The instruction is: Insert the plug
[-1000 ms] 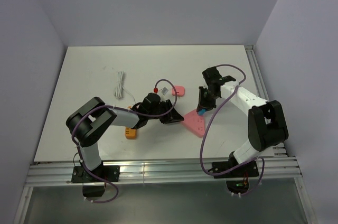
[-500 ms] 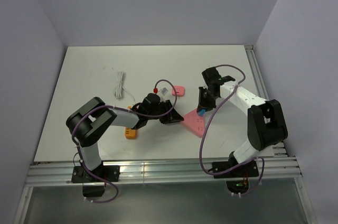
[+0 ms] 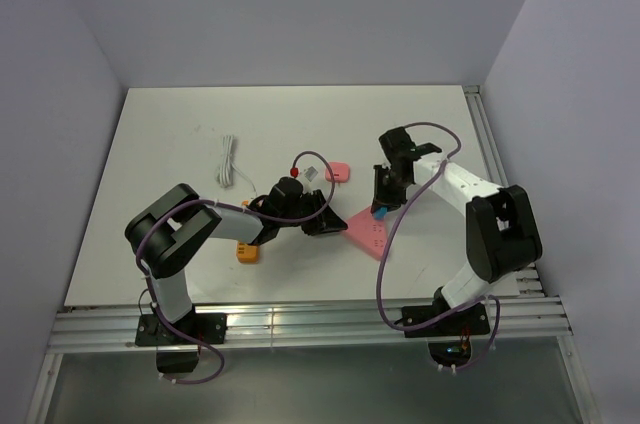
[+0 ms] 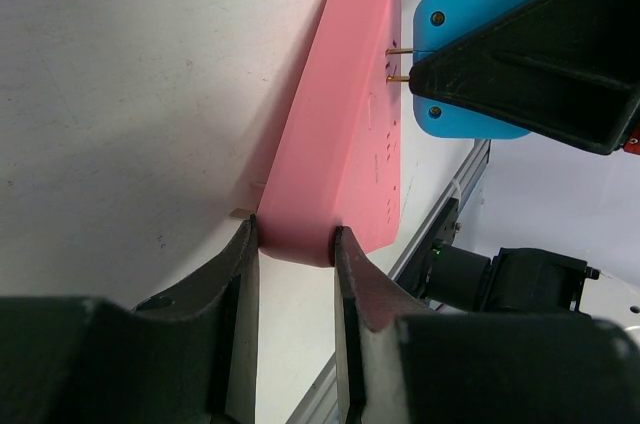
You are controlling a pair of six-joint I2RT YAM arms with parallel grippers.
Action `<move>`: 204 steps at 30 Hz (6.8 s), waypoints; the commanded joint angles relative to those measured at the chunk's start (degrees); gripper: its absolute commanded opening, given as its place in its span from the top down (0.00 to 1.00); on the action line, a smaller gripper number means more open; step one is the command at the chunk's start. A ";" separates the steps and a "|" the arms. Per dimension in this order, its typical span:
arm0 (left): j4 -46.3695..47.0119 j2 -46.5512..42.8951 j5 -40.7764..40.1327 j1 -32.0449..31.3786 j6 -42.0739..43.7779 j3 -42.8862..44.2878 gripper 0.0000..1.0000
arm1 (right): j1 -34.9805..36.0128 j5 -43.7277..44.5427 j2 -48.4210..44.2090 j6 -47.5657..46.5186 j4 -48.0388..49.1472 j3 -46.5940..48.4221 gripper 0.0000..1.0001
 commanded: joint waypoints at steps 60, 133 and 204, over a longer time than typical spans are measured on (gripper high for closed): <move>-5.84 -1.83 6.25 3.28 8.58 -2.49 1.00 | 15.73 15.17 6.40 16.87 19.55 -18.58 1.00; -3.91 -3.41 9.51 3.81 9.63 -6.27 1.00 | 10.38 9.98 -7.14 11.61 11.46 -13.67 1.00; -8.22 -2.45 10.82 3.72 13.06 -4.42 0.99 | 14.77 10.33 -3.87 6.25 6.10 -2.59 0.53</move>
